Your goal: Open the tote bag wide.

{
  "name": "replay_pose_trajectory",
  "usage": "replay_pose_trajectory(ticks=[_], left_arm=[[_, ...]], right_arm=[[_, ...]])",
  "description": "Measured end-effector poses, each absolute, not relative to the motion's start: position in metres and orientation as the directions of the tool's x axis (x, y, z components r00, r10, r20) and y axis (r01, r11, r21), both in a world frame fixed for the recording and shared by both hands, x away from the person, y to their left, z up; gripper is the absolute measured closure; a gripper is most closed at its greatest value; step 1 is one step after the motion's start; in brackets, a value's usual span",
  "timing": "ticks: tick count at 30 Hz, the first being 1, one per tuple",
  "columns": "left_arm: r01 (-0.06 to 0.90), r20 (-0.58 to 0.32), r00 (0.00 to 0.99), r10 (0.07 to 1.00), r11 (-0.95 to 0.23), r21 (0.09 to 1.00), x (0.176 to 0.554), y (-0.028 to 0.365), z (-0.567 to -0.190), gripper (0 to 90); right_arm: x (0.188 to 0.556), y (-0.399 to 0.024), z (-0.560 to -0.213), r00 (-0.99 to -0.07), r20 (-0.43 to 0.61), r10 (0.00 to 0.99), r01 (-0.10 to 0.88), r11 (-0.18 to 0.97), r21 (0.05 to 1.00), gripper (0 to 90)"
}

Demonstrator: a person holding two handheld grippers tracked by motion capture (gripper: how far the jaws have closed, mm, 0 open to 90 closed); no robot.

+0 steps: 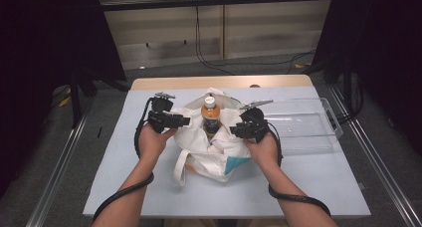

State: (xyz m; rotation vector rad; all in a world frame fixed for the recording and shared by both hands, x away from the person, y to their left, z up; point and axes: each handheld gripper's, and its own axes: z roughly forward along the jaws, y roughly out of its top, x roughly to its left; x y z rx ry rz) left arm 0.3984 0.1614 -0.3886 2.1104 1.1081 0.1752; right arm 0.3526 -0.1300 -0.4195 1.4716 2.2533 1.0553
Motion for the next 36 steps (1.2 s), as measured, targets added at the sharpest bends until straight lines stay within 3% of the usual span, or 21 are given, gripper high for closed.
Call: replay_pose_trajectory(ticks=[15, 20, 36], left_arm=[[0.634, -0.154, 0.611, 0.776, -0.363, 0.683, 0.383, 0.178, -0.392, 42.3], [0.636, -0.17, 0.604, 0.779, -0.341, 0.692, 0.378, 0.181, -0.392, 38.0], [0.61, -0.087, 0.61, 0.787, -0.397, 0.686, 0.365, 0.193, -0.388, 22.1]], right_arm=[[0.353, -0.131, -0.417, -0.464, 0.162, 0.871, 0.677, 0.231, 0.699, 44.8], [0.353, -0.134, -0.415, -0.465, 0.161, 0.87, 0.67, 0.227, 0.707, 40.7], [0.355, -0.131, -0.412, -0.49, 0.158, 0.857, 0.659, 0.246, 0.711, 30.2]])
